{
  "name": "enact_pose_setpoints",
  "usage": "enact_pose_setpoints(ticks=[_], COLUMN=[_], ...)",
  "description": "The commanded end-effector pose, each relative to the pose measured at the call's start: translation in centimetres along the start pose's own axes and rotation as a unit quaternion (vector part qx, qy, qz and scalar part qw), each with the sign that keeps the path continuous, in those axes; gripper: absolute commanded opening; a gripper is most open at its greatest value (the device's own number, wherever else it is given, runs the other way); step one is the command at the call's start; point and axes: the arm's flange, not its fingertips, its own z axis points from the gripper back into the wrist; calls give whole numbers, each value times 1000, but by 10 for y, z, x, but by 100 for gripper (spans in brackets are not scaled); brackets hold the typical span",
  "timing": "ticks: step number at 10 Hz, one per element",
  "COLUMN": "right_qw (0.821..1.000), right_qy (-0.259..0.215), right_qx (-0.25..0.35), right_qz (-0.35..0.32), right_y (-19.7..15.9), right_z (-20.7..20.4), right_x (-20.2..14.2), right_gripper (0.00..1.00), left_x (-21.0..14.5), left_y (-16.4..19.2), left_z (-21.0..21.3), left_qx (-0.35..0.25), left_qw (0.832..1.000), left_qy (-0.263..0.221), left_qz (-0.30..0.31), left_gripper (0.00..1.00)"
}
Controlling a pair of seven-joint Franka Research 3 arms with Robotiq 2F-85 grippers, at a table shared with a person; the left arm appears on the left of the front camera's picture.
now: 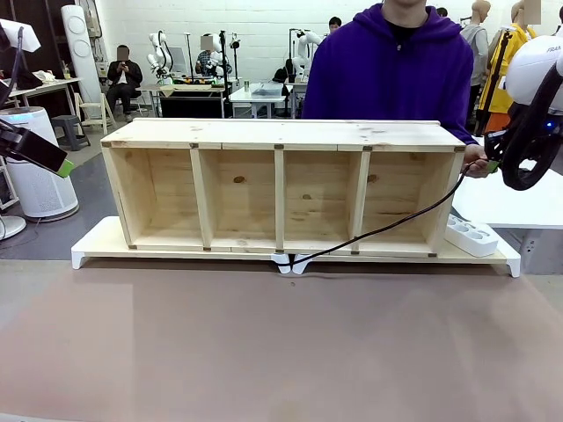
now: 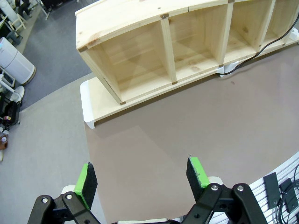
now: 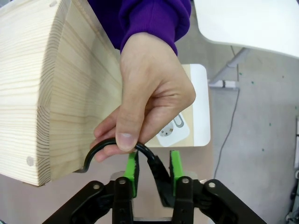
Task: Perform cable management.
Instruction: Release the Power Cable when the human grasps it.
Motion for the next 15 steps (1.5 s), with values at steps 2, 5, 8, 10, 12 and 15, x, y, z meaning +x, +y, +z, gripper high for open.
enact_pose_setpoints(ticks=[2, 5, 8, 10, 12, 15], right_qw=[1000, 1000, 1000, 1000, 1000, 1000], right_qy=[6, 7, 2, 2, 2, 2], right_qx=[-4, -5, -1, -1, -1, -1], right_qz=[-4, 2, 0, 0, 0, 0], right_y=[-1, -1, -1, -1, -1, -1], right_z=[1, 3, 0, 0, 0, 0], right_x=[1, 2, 0, 0, 0, 0], right_gripper=[75, 78, 98, 98, 98, 98], left_x=[1, 1, 1, 1, 1, 1], left_y=[2, 2, 2, 2, 2, 2], left_z=[-1, -1, -1, -1, -1, -1], left_qx=[3, 3, 3, 3, 3, 3], left_qw=[1000, 1000, 1000, 1000, 1000, 1000], left_qy=[-6, -6, -6, -6, -6, -6], left_qz=[-8, -8, -8, -8, -8, -8], left_gripper=[100, 100, 100, 100, 100, 100])
